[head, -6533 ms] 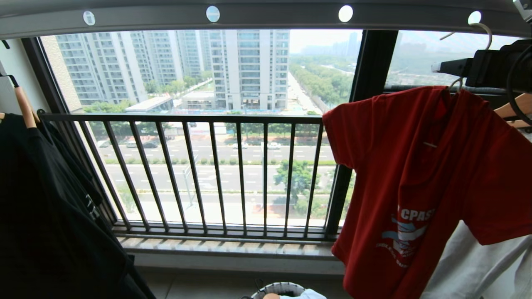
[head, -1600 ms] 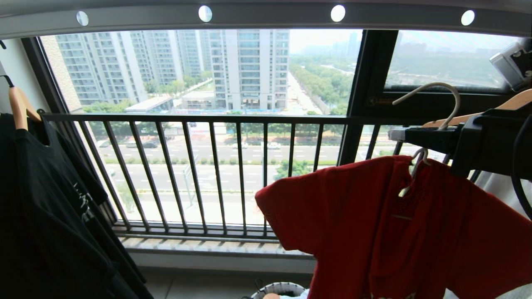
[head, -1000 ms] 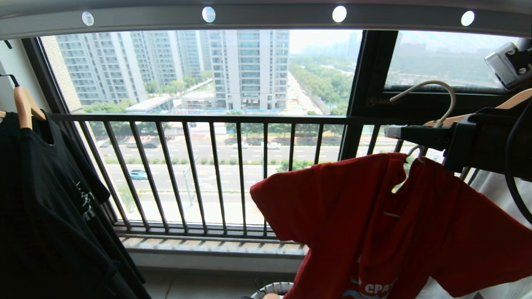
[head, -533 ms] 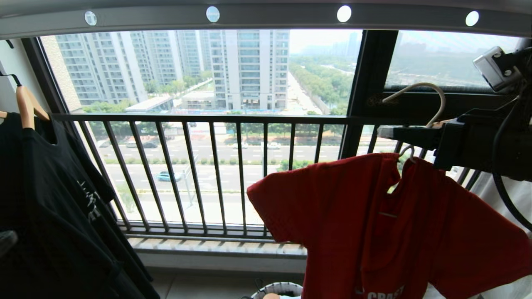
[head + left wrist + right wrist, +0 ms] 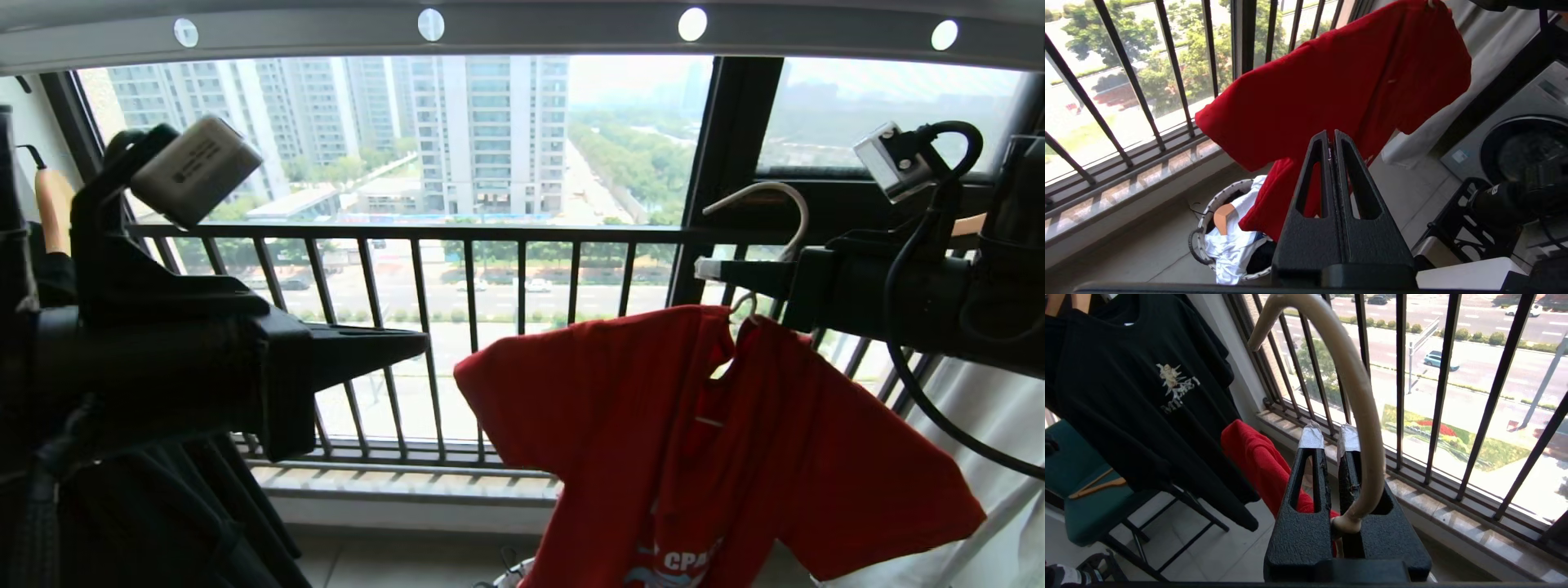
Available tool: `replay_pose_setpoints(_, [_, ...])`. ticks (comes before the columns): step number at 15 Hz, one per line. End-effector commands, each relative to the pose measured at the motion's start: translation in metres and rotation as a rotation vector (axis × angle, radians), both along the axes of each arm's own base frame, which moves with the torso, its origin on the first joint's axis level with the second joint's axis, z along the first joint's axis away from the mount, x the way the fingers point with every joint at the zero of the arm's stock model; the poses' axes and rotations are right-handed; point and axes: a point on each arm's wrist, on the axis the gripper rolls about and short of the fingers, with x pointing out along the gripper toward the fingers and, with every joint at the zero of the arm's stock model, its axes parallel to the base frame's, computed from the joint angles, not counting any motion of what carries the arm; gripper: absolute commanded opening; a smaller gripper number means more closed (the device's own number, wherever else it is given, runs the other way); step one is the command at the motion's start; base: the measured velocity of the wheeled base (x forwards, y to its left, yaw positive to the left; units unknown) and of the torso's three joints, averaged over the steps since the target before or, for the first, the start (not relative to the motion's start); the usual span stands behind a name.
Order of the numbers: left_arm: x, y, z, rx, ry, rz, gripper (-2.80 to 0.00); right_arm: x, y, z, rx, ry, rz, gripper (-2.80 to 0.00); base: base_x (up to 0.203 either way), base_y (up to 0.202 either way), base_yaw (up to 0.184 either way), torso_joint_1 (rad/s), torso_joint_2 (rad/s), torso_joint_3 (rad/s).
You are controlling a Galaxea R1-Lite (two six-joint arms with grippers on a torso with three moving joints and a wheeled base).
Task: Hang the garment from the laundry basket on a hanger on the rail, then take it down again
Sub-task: Take the clothes off the clothes rack
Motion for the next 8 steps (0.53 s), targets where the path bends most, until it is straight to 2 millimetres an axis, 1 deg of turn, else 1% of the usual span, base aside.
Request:
replay_pose_setpoints(1, [0.025,-0.043,-0.029,0.088,0.116,-0.079,-2.80,0.007,0.017,-0.010,-0.020,0.030,-0.026,-2.80,0.000,0.000,0.000,0.000,0.00,0.000])
replay_pose_setpoints(2, [0.031,-0.049,-0.034,0.100,0.131,-0.079,-2.80,0.007,0.024,-0.012,-0.028,0.034,-0.038,-2.80,0.000,0.000,0.000,0.000,0.00,0.000])
replay_pose_setpoints(4, [0.043,-0.061,-0.040,0.119,0.153,-0.083,-2.80,0.002,0.041,-0.013,-0.034,0.023,-0.049,-2.80,0.000,0.000,0.000,0.000,0.00,0.000])
replay_pose_setpoints(5, [0.046,-0.067,-0.046,0.135,0.172,-0.092,-2.80,0.000,0.046,-0.013,-0.037,0.018,-0.065,-2.80,0.000,0.000,0.000,0.000,0.00,0.000])
replay_pose_setpoints(7, [0.044,-0.077,-0.052,0.133,0.213,-0.108,-2.80,-0.006,0.055,-0.010,-0.028,0.013,-0.083,-2.80,0.000,0.000,0.000,0.000,0.00,0.000])
replay_pose_setpoints(8, [0.043,-0.080,-0.054,0.140,0.214,-0.095,0.00,-0.008,0.060,-0.006,-0.006,0.019,-0.098,-2.80,0.000,0.000,0.000,0.000,0.00,0.000])
